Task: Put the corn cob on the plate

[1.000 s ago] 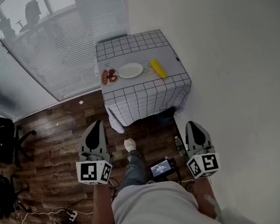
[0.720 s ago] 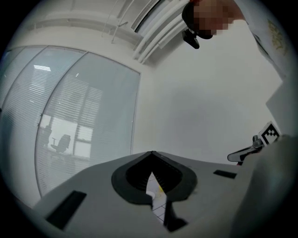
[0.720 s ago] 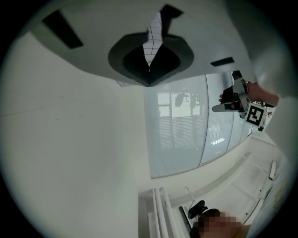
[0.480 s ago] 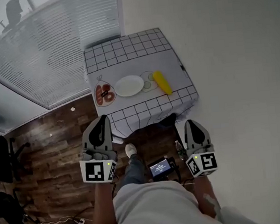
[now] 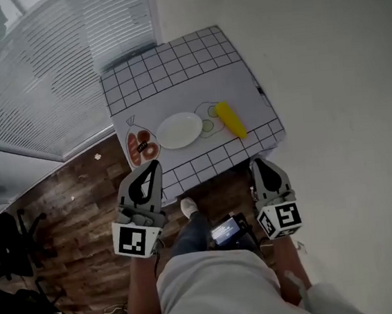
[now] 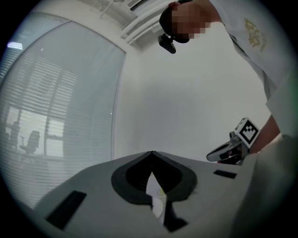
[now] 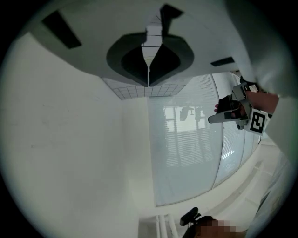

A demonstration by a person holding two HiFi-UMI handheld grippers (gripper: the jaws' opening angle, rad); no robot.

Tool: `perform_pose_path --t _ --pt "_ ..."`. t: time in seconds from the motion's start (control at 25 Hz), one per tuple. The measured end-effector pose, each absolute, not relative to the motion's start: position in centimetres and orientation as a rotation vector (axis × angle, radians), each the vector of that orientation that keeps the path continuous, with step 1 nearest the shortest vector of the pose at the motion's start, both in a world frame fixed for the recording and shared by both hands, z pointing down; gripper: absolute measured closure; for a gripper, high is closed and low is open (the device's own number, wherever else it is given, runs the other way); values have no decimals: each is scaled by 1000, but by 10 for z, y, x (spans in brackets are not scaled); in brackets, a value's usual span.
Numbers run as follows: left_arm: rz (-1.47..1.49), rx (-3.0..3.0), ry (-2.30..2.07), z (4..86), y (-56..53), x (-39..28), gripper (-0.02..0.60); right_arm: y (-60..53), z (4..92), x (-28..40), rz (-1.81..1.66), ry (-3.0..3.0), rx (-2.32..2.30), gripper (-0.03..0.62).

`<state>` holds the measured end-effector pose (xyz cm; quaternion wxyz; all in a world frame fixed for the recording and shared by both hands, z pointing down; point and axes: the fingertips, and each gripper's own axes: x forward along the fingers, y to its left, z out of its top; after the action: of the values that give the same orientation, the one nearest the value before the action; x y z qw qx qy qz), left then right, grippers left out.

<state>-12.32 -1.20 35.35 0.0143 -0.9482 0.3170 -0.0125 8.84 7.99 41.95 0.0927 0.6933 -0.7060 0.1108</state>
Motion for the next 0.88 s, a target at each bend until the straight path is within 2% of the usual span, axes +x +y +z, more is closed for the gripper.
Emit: perform_pose_path --t 0.72,0.88 --pt "-549 -2719 332 394 -47 8 574 12 470 119 402 -2088 1906 585" --pt "-571 -2747 225 410 -53 32 574 4 488 117 458 -2083 1855 536"
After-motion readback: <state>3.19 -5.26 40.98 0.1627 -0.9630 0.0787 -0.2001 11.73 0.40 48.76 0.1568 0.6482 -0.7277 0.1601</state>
